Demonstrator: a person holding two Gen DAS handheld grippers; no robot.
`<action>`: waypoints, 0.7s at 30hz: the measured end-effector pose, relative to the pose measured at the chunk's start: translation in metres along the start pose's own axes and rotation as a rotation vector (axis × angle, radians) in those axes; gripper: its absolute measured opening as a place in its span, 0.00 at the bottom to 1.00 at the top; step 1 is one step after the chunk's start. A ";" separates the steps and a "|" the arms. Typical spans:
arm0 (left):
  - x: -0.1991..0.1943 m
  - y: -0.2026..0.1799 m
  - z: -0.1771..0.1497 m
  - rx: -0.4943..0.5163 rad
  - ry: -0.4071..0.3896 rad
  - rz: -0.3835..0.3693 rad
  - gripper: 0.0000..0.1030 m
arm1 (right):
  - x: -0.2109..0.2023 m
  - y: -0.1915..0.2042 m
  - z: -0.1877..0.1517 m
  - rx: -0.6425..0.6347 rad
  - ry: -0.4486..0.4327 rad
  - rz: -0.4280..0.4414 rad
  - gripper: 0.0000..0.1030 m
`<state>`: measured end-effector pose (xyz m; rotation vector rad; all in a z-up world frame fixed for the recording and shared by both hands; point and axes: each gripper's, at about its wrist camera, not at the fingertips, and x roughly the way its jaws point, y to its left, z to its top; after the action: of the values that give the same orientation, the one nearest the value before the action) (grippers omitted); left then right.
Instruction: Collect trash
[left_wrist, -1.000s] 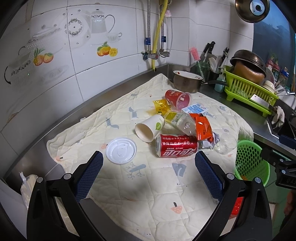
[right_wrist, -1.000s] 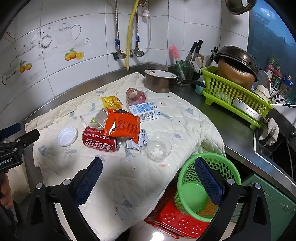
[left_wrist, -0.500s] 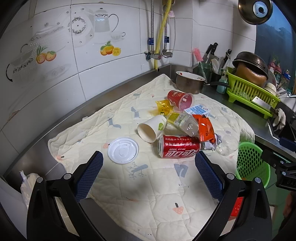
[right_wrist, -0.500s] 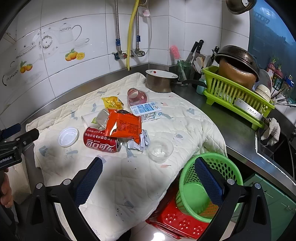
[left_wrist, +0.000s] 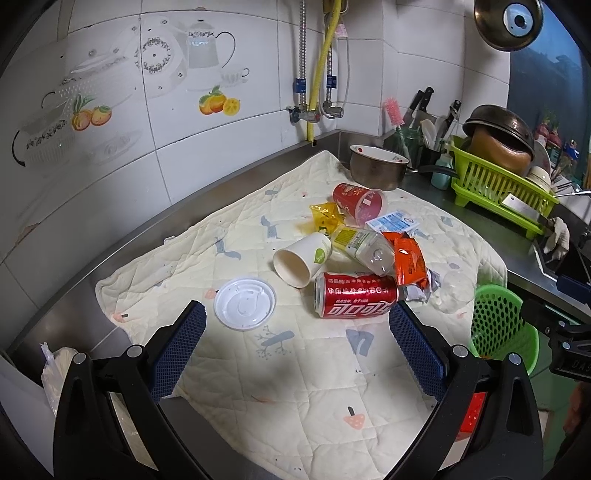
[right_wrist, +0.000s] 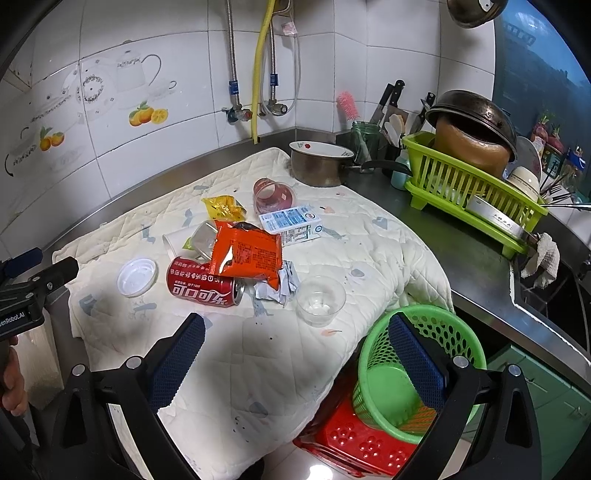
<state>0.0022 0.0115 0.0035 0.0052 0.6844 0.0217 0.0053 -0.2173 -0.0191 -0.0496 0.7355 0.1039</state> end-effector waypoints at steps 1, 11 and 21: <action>0.000 0.000 0.000 -0.001 0.001 0.000 0.95 | 0.000 0.000 0.000 0.001 0.000 0.001 0.93; -0.001 0.000 0.005 0.005 -0.016 -0.011 0.95 | 0.001 -0.002 0.001 0.012 -0.003 0.002 0.93; 0.001 -0.004 0.007 0.012 -0.015 -0.022 0.94 | 0.005 -0.008 0.001 0.026 0.001 0.002 0.93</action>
<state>0.0074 0.0079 0.0080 0.0093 0.6694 -0.0040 0.0103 -0.2247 -0.0220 -0.0244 0.7380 0.0963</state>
